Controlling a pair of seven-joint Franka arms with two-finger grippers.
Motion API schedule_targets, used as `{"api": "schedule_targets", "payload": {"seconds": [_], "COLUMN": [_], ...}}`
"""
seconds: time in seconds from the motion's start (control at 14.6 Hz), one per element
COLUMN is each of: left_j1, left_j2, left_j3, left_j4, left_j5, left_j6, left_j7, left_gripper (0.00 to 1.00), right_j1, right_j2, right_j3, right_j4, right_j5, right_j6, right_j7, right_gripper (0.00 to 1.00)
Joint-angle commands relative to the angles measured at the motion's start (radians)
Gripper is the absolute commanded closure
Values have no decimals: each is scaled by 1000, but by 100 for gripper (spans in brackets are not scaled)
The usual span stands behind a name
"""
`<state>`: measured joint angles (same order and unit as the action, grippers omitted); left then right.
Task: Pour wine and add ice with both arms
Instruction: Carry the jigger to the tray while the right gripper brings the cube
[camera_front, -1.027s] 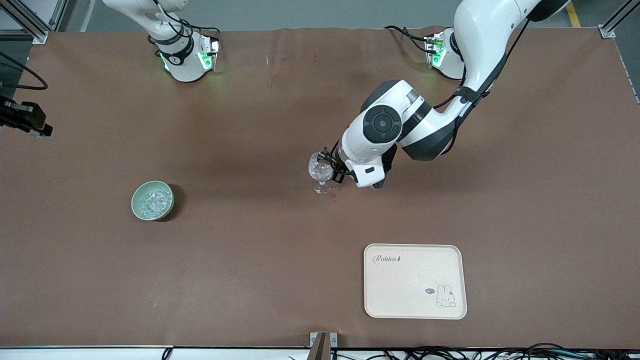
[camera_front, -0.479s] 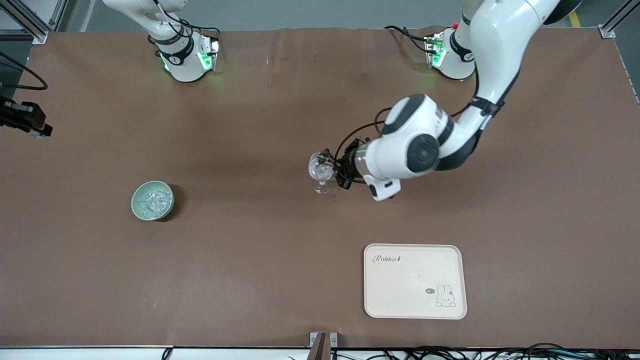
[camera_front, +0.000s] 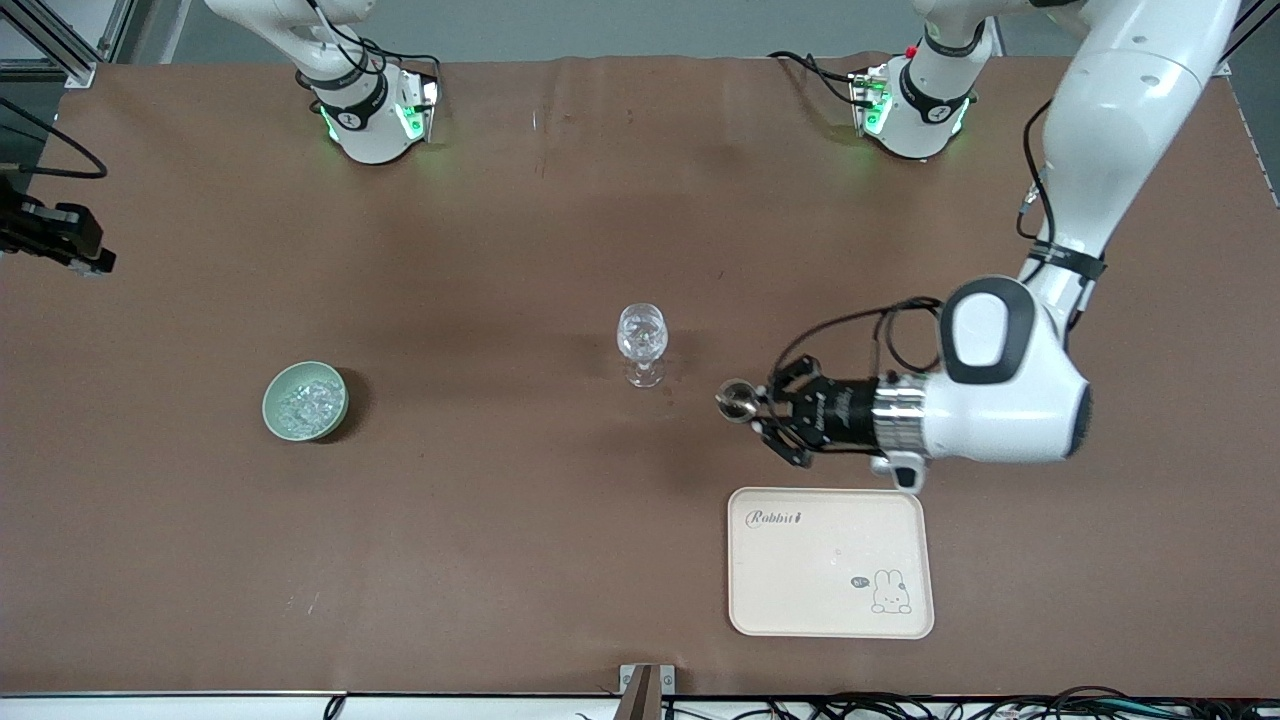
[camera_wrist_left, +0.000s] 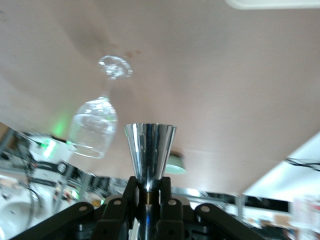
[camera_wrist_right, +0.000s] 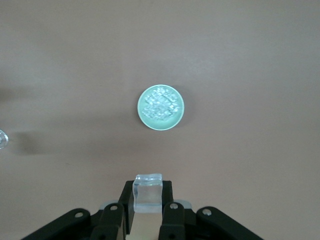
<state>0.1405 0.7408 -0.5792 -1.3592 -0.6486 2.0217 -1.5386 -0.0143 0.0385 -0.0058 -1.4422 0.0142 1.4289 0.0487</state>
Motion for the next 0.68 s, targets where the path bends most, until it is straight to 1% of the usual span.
{"api": "schedule_targets", "payload": {"seconds": [0.0,0.14,0.27,0.34,0.48,0.62], "left_j1": [51,97,131,152,165,169], "left_j2": [89,127,176,211,268,291], "left_j3": [-11,-11,-11,-13,-10,25], "left_j4": [71,71,72,78,106,106], "left_j5": [-84,-130,-137,-149,-253,-305], "left_j6": [60,109,153,178,189,199], "left_j7": [64,106,136,179,263,352], "left_gripper": [100,100,100,100,100,100], "right_j1": [78,167,264,313,394,480], "right_j2": [4,8,14,26,64,115], "right_j3": [4,4,4,3,4,4], "right_j4": [13,13,16,16,16,16], "right_j5": [42,49,52,78,90,104], "right_j6": [-2,1,2,21,73,140], "right_j7": [143,268,371,440,548,664], "right_gripper": [100,100,100,100,100,100]}}
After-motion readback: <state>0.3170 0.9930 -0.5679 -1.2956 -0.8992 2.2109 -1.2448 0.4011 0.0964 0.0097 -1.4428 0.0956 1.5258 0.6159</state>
